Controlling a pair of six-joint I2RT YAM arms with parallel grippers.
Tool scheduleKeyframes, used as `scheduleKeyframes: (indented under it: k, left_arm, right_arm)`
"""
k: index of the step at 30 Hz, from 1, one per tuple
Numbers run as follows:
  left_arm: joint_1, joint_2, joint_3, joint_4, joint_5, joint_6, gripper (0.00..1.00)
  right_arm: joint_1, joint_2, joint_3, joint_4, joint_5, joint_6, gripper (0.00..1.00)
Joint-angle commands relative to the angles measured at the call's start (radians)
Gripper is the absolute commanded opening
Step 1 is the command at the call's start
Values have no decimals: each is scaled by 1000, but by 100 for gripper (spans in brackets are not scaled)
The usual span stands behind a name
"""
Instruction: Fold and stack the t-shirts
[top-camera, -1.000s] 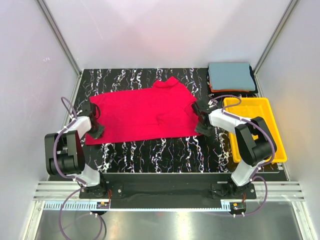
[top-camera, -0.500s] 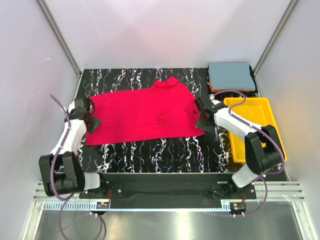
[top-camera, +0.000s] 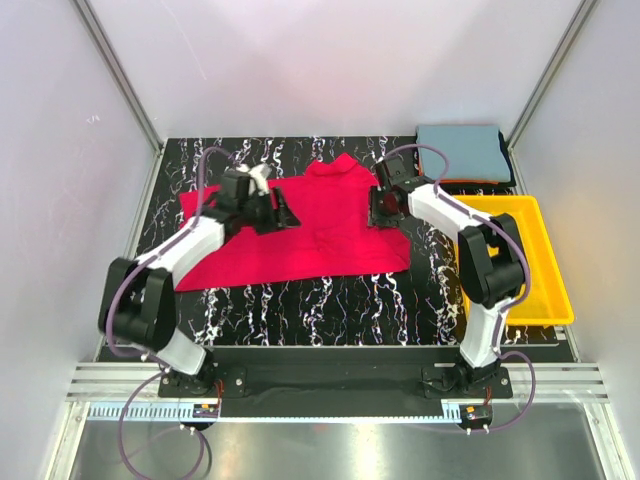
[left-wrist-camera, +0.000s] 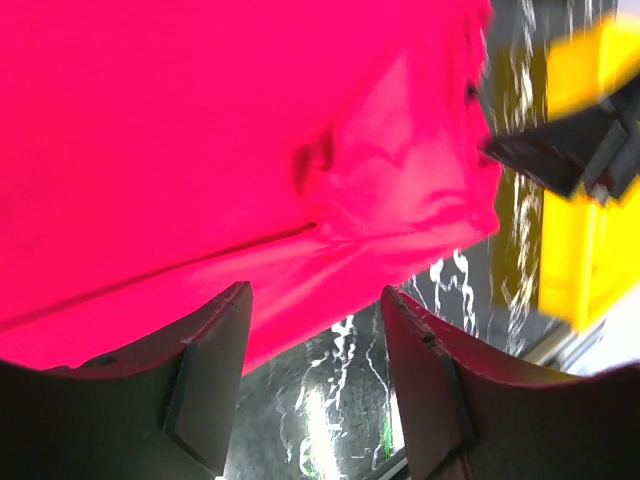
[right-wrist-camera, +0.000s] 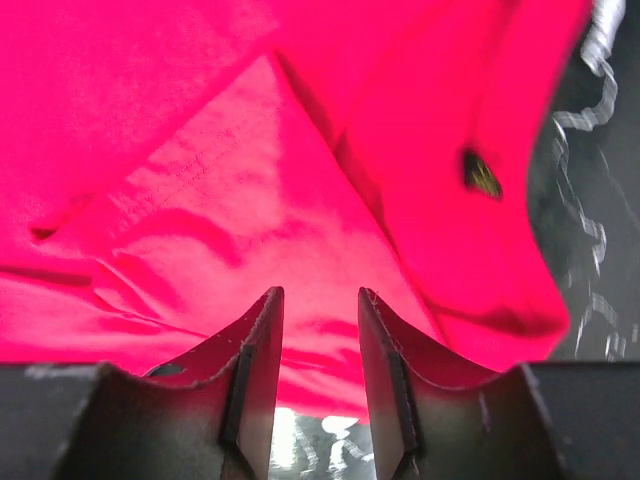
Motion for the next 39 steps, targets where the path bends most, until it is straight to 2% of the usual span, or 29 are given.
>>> scheduleKeyframes:
  k: [1,6,7,8,12,22,32,39]
  left_arm:
    - [-66,93,79,72,13,90,60]
    - [-117,211,122,101,-7,124,64]
    - [-129,225,126,107,-7,127,65]
    - [-134,248,132,118,-7,132,65]
    - [-152,300,139,123,-47,143,66]
    - [-165,398,182,166,-38,141,68]
    - [-165,444,241,138,-44,147,60]
    - [-165,457,257,124,-39,150,44]
  right_arm:
    - [-40,39,77,64,-208,-231,42]
    - [-52,108,166,70,-266,-358,39]
    - [-58,130,186,72,-280,-370,32]
    - [-58,137,194,72,-297,-384,30]
    - [-63,176,235,69,-368,-442,38]
    - [-89,309,356,29,-389,-485,43]
    - [-89,371,407,13,-391,-513,42]
    - [-90,386,416,10,-405,-518,36]
